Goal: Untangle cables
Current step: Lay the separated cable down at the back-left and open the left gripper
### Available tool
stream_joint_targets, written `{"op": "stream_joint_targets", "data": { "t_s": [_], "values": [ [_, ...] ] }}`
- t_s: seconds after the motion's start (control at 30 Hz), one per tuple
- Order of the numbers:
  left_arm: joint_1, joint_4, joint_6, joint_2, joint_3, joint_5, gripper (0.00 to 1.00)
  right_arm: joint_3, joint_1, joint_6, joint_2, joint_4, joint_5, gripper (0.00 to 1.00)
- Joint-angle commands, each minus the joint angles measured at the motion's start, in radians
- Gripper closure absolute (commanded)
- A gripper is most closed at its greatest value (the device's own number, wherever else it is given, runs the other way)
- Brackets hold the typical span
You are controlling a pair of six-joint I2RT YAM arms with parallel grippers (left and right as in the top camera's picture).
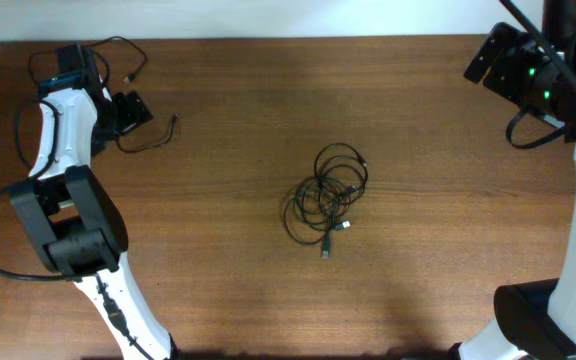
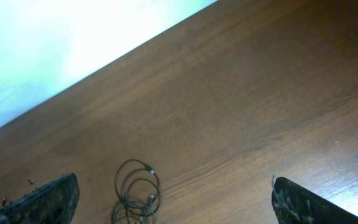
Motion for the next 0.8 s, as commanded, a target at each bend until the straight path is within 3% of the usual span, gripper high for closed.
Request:
{"op": "stream_joint_targets", "data": {
  "t_s": [0.0,0.13,0.3,0.57,0.7,0.77],
  "values": [
    [0.005,-0.001,-0.141,-0.011,-0.066,-0.034,0.01,0.002,-0.005,-0.006,-0.002,-0.006,0.02,0.02],
    [0.005,0.076,-0.237,-0.01,-0.132,-0.024,0.01,0.002,-0.005,-0.006,-0.002,-0.006,0.02,0.02],
    [0.005,0.176,-0.268,-0.009,-0.189,-0.007,0.13,0.002,-0.005,-0.006,-0.002,-0.006,0.02,0.02],
    [0.005,0.272,-0.27,0.08,-0.201,-0.007,0.16,0.002,-0.005,-0.006,-0.002,-0.006,0.02,0.02],
    [0.005,0.282,-0.27,0.116,-0.201,-0.011,0.36,0.002,-0.005,-0.006,-0.002,-0.006,0.02,0.02],
    [0.005,0.278,-0.268,0.12,-0.201,-0.042,0.52,0.002,-0.005,-0.006,-0.002,-0.006,0.02,0.02]
  ]
}}
